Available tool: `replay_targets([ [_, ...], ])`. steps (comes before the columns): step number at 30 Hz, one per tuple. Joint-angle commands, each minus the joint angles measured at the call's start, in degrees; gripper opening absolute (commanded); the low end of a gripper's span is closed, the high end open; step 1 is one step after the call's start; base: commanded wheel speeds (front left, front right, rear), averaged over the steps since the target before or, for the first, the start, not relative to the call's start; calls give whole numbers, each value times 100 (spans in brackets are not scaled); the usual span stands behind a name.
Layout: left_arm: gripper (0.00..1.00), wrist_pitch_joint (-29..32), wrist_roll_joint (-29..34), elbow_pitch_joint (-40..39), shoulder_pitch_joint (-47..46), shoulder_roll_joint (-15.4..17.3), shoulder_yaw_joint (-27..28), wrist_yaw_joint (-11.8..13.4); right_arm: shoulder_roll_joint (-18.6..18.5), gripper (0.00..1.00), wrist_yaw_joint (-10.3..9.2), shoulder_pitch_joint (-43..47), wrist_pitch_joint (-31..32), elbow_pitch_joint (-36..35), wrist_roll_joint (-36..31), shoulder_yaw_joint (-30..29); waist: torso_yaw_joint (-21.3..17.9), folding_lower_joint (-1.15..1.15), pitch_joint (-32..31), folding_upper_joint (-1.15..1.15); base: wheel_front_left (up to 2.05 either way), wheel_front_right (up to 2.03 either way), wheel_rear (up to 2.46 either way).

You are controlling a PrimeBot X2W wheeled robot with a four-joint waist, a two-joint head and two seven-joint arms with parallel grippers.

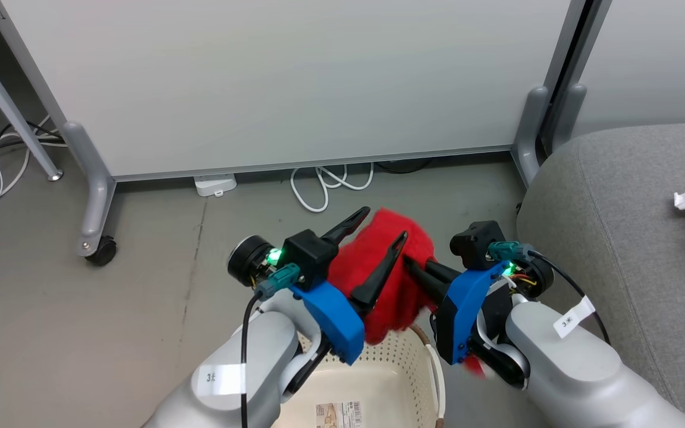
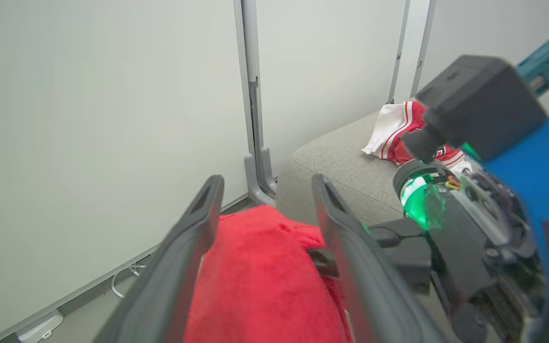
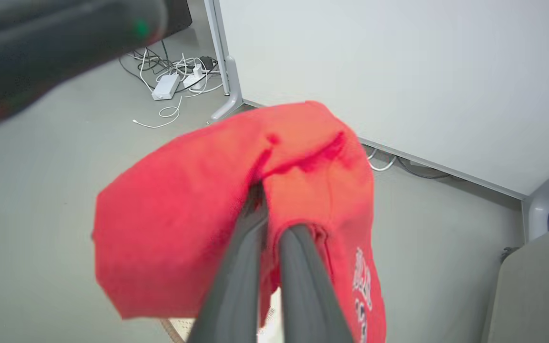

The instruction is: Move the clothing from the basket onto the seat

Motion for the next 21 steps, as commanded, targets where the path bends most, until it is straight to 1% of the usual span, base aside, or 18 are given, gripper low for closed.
replay_targets([
  [1,100,-26,40,-27,98,36,54,-13,-28,0,1,-100,-50,14,55,13,-3,0,-2,0,0,0,0],
  [8,100,-25,511,-473,763,199,761,61,-59,0,1,-108,-131,42,101,74,-29,0,5,0,0,0,0],
  [17,100,-21,1289,-1362,1965,386,1806,40,-106,0,1,-165,-212,25,119,108,-116,0,16,0,0,0,0],
  [21,100,-21,1483,-1476,2438,335,2236,23,-140,0,1,-149,-252,11,112,101,-142,0,7,0,0,0,0],
])
